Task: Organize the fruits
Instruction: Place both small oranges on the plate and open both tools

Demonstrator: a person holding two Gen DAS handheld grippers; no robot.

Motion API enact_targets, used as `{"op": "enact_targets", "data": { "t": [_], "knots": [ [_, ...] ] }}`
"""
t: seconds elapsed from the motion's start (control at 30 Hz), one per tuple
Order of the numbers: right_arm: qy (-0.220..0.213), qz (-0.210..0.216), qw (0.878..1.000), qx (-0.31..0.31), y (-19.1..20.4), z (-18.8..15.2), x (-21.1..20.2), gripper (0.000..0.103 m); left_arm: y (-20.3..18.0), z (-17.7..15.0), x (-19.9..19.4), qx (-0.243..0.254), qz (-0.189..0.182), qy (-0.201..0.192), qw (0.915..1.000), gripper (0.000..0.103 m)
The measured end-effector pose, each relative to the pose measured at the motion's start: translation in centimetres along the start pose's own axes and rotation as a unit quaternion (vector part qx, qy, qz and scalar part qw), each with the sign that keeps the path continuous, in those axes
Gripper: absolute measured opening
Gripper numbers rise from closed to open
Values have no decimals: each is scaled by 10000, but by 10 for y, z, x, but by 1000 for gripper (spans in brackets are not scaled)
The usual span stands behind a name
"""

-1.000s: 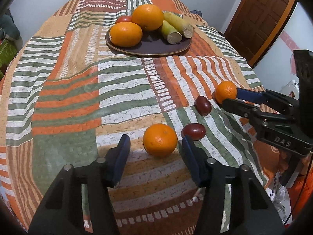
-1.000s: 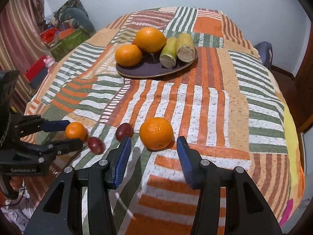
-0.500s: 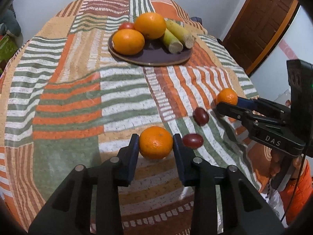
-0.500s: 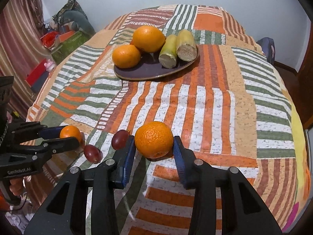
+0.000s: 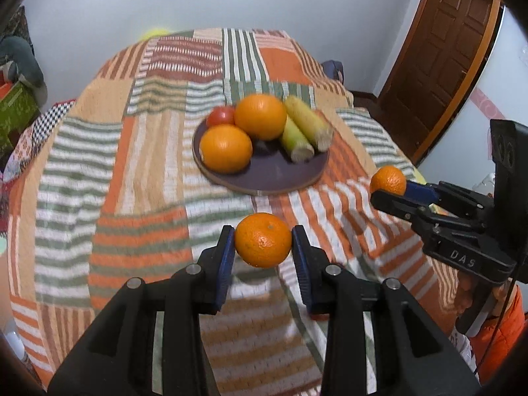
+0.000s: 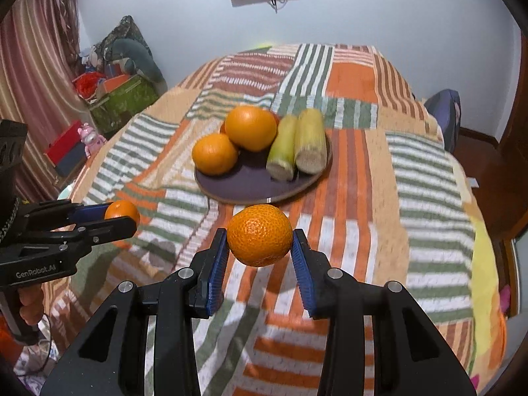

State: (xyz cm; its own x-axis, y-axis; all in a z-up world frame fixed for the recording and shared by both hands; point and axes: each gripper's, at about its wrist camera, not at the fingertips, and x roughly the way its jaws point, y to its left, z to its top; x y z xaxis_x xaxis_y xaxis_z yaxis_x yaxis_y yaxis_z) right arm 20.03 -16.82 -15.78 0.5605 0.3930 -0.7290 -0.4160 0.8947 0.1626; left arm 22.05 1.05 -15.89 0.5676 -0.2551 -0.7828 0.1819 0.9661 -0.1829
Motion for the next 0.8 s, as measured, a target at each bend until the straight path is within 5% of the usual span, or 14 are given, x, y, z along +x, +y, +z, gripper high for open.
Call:
{"op": "enact_targets", "data": {
  "t": [0.37,0.8],
  "knots": [
    [-82,131,9998,-139,6,32,26,35,7,38,13,42,25,-236,9997,35],
    [285,217,9985,-408,11,38,72,35,17,54,64,-27,-20,15,10000,35]
  ]
}}
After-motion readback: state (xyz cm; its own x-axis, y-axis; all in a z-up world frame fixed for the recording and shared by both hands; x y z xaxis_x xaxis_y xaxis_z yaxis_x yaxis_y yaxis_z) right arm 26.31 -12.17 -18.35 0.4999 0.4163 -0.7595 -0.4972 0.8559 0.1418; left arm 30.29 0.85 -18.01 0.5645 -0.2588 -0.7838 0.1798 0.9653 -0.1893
